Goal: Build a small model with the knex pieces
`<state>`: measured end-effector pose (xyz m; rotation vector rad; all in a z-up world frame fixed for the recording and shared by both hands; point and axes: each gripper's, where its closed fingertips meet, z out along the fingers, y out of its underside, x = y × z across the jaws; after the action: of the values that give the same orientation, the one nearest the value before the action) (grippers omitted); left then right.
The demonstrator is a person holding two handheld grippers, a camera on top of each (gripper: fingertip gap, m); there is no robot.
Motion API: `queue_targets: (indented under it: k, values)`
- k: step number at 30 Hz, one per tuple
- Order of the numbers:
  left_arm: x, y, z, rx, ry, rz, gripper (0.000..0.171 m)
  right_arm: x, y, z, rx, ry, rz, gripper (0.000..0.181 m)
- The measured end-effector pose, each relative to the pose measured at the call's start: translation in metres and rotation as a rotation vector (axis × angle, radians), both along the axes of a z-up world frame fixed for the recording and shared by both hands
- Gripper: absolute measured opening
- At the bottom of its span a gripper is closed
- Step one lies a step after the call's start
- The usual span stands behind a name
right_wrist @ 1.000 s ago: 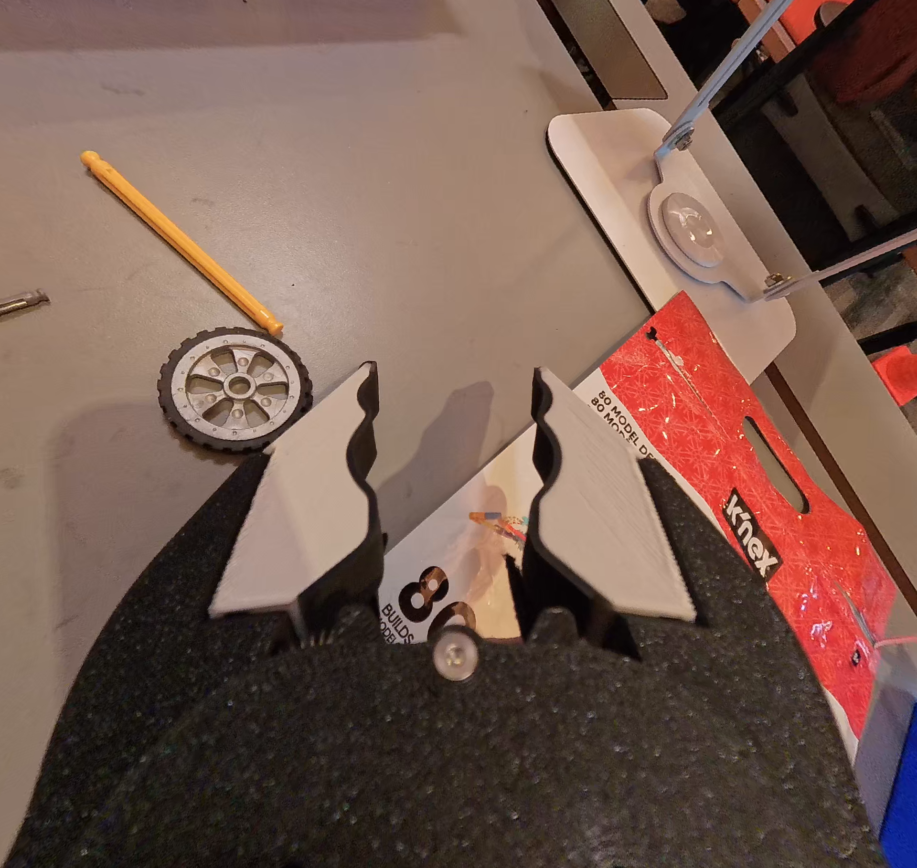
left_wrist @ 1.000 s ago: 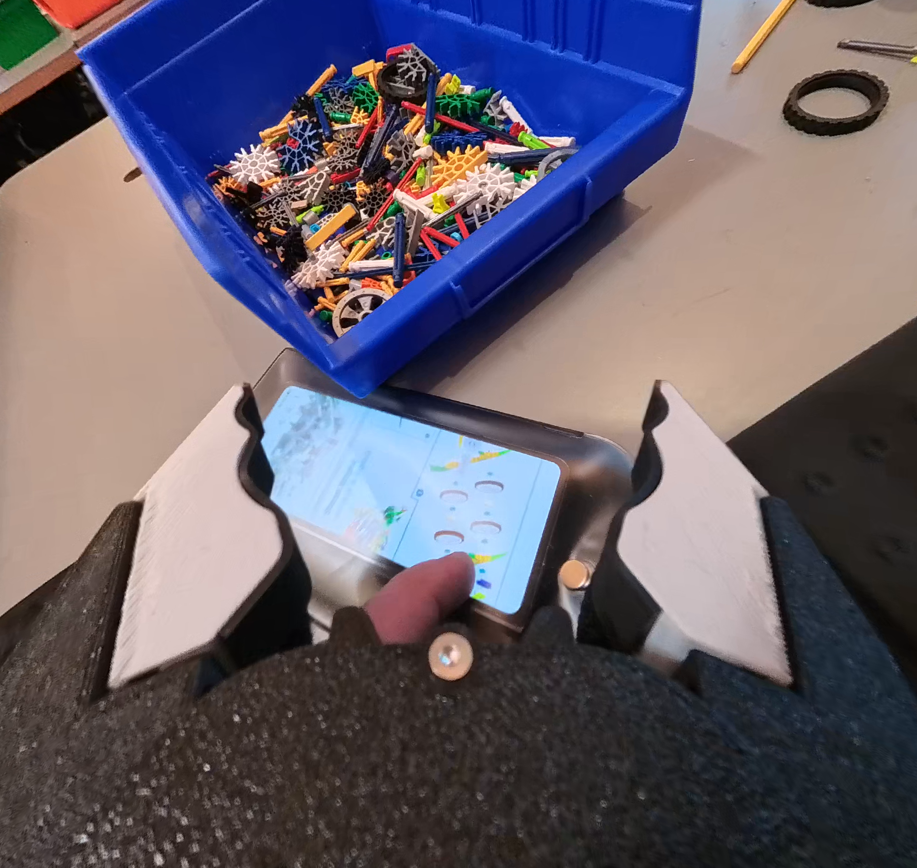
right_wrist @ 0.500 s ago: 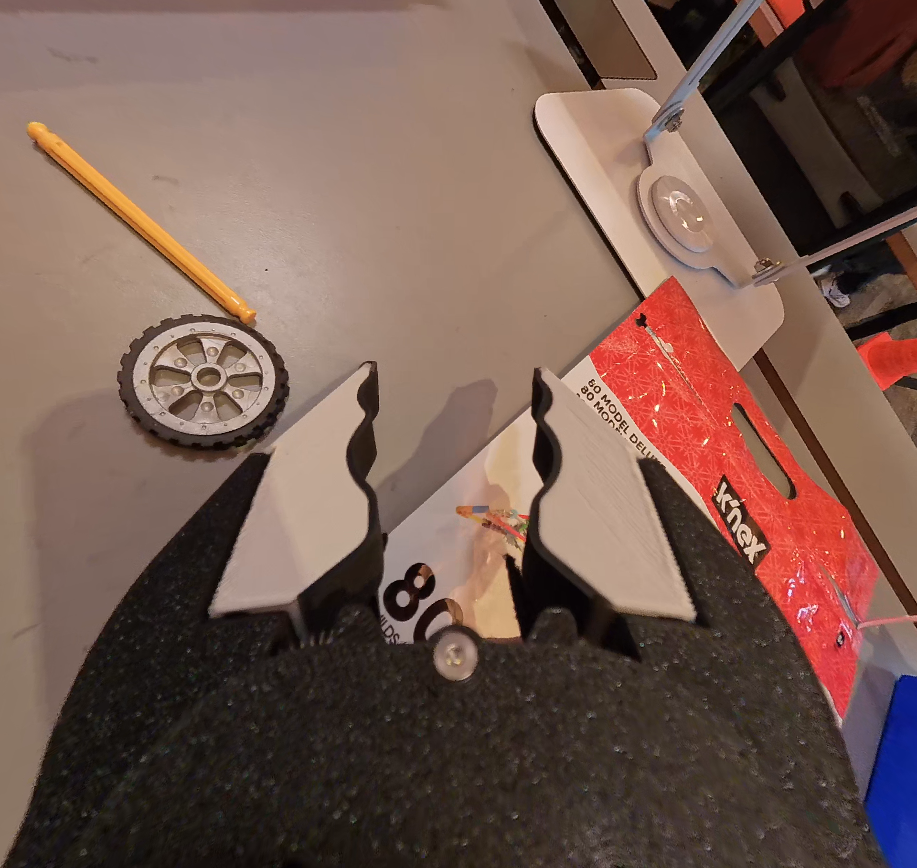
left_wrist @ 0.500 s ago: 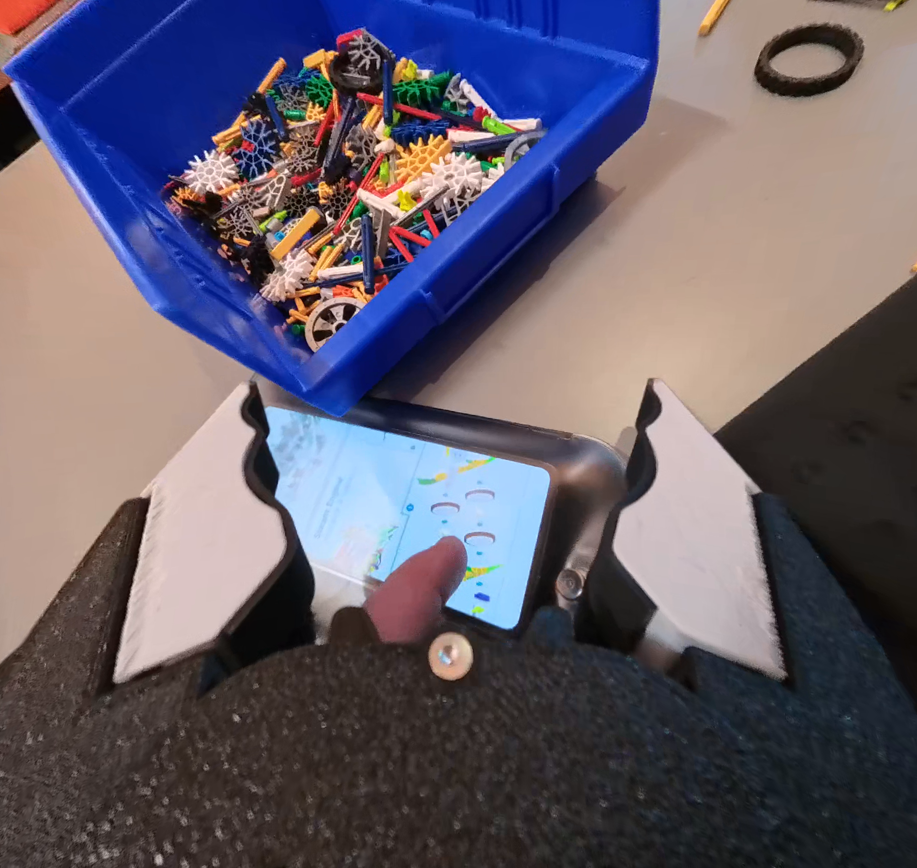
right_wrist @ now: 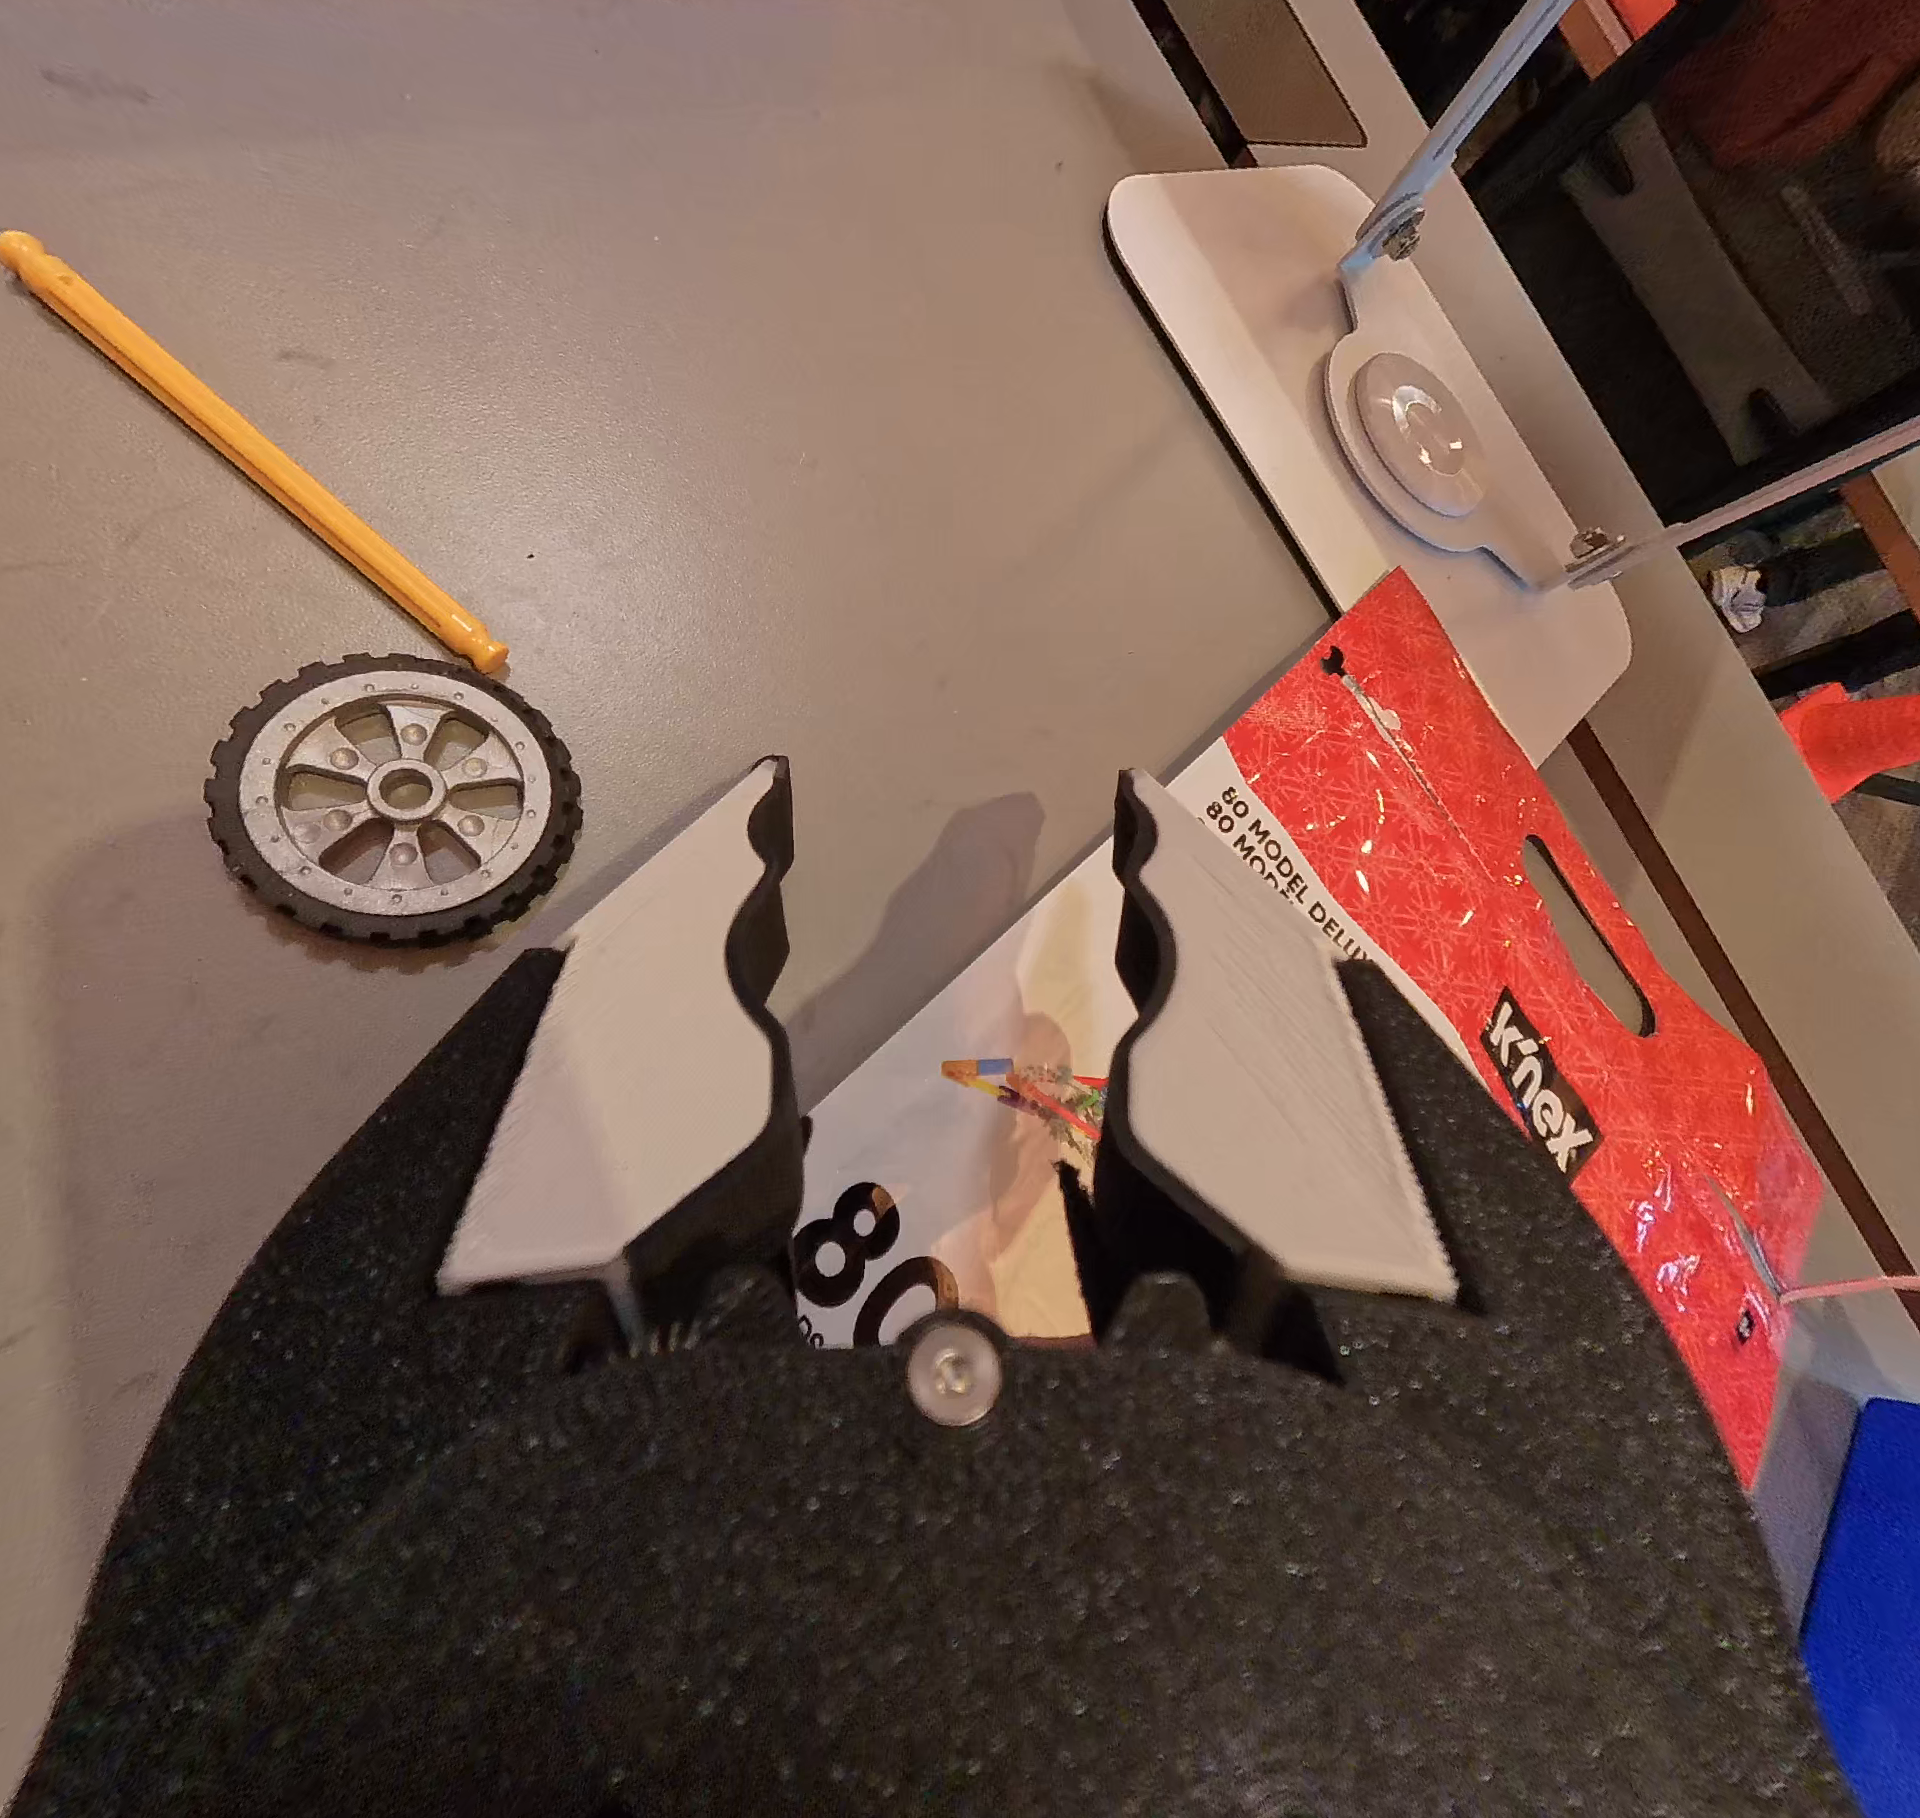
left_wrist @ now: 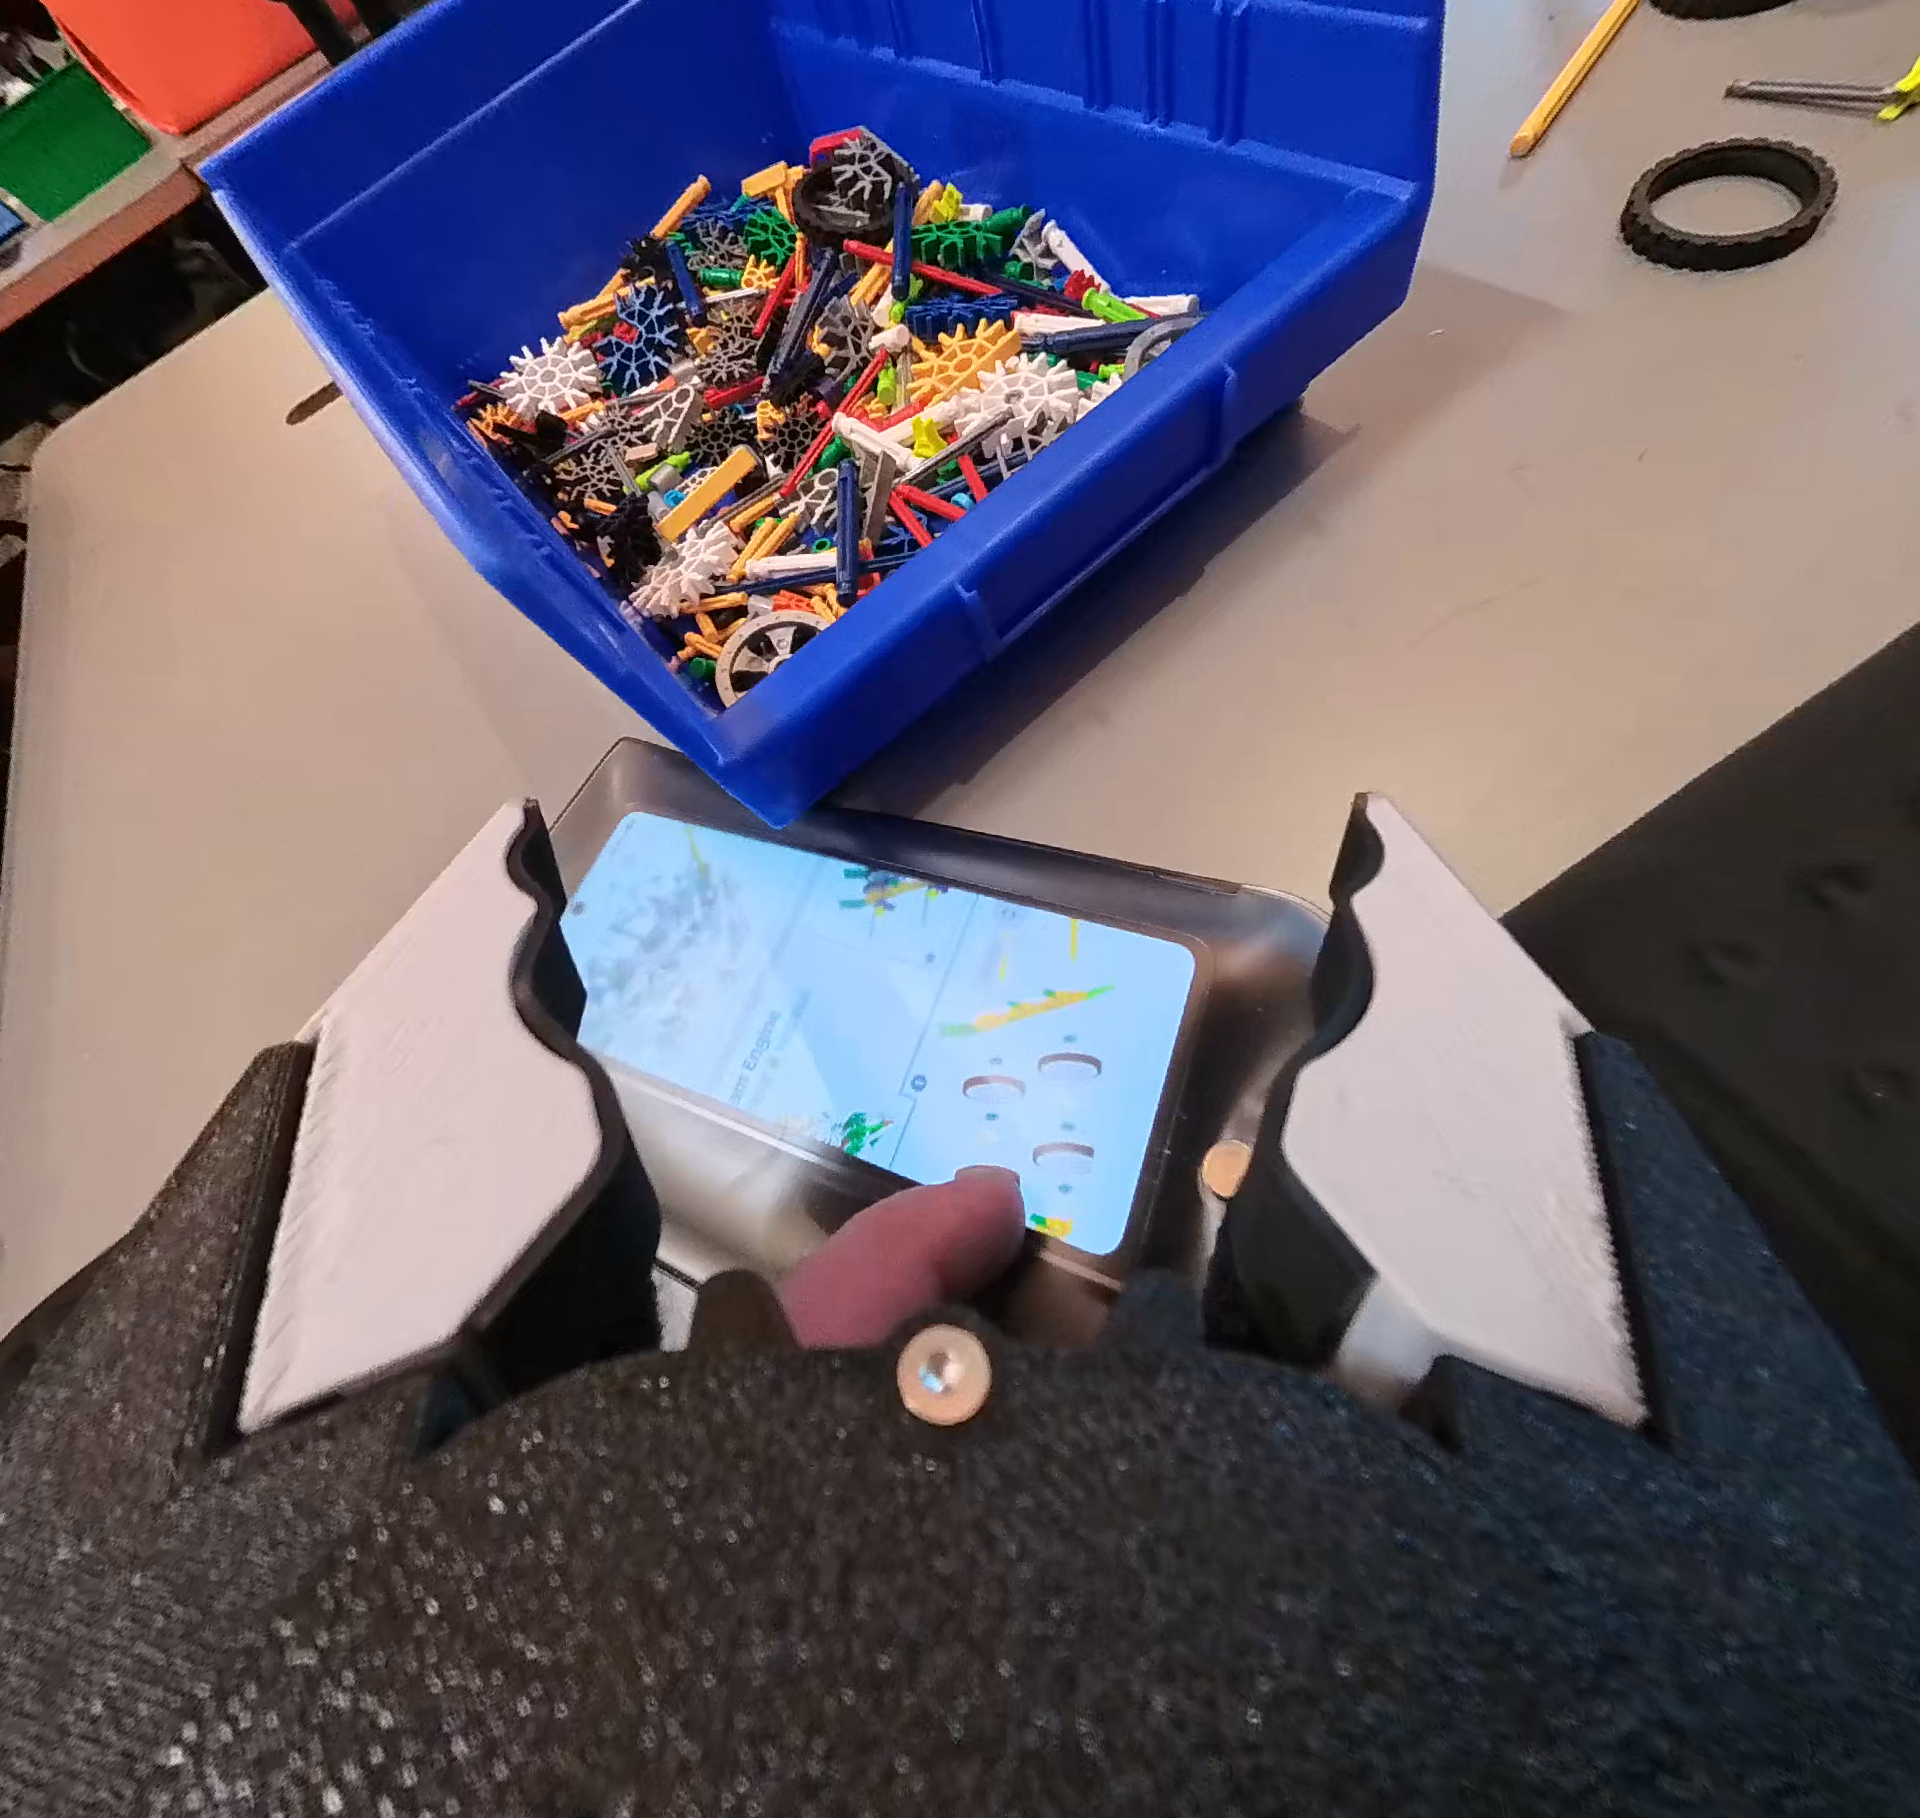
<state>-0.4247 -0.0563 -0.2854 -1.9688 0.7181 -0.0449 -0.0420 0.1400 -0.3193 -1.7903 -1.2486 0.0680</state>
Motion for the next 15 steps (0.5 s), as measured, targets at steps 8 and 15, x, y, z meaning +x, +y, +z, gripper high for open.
queue_targets:
  k: [8,15]
  values:
    - [-0.0003,0.0000,0.0016,0.016,-0.021,0.003,0.141,0.0000,-0.0002,-0.0001,-0.002,0.001,0.001,0.062]
    - [0.0003,-0.0006,0.0031,0.031,-0.031,0.003,0.141,0.0001,-0.0001,-0.0001,-0.005,0.002,0.000,0.062]
